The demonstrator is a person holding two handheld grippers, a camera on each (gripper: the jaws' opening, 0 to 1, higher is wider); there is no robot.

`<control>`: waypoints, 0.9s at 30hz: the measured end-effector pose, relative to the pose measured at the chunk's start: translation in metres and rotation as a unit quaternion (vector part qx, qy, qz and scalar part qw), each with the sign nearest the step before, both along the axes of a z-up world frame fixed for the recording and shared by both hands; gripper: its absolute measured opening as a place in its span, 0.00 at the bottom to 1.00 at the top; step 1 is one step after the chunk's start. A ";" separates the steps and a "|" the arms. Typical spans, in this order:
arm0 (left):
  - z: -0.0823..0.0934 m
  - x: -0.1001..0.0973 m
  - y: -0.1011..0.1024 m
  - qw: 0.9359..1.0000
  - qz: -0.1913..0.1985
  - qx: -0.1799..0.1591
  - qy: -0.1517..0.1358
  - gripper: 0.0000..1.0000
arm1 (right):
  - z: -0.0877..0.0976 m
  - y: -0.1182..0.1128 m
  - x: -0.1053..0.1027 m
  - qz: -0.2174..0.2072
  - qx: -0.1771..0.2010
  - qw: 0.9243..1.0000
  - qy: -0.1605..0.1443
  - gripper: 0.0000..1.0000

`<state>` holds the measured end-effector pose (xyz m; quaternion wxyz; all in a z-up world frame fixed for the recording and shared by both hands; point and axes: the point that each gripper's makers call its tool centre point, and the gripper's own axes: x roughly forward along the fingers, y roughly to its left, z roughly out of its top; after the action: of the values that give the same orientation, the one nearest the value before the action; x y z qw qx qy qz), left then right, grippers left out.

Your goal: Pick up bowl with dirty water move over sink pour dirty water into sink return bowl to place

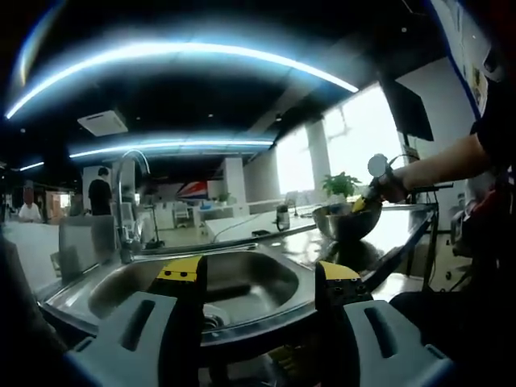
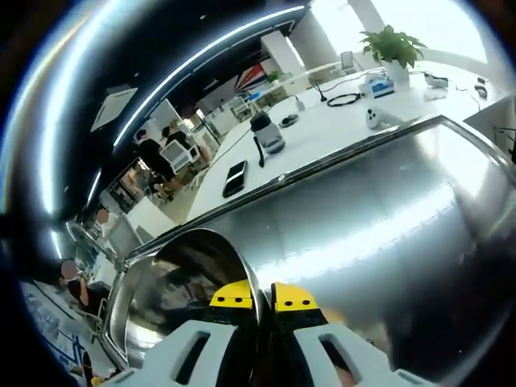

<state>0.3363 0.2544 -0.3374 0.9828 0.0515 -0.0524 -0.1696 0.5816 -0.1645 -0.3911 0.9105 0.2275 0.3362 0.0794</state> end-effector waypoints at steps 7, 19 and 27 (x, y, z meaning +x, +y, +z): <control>-0.005 -0.002 0.000 1.000 0.006 -0.004 0.005 0.53 | 0.003 0.001 -0.002 -0.014 0.015 1.000 -0.016 0.02; -0.001 -0.001 -0.006 1.000 0.004 0.002 0.003 0.53 | 0.006 0.003 -0.003 -0.018 0.041 0.998 -0.050 0.06; -0.004 0.001 -0.006 1.000 0.005 -0.002 0.007 0.53 | 0.025 0.008 0.000 0.012 0.020 0.994 -0.107 0.23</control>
<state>0.3373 0.2482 -0.3410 0.9840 0.0484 -0.0457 -0.1654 0.5813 -0.1560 -0.3661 0.9355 0.2318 0.2375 0.1211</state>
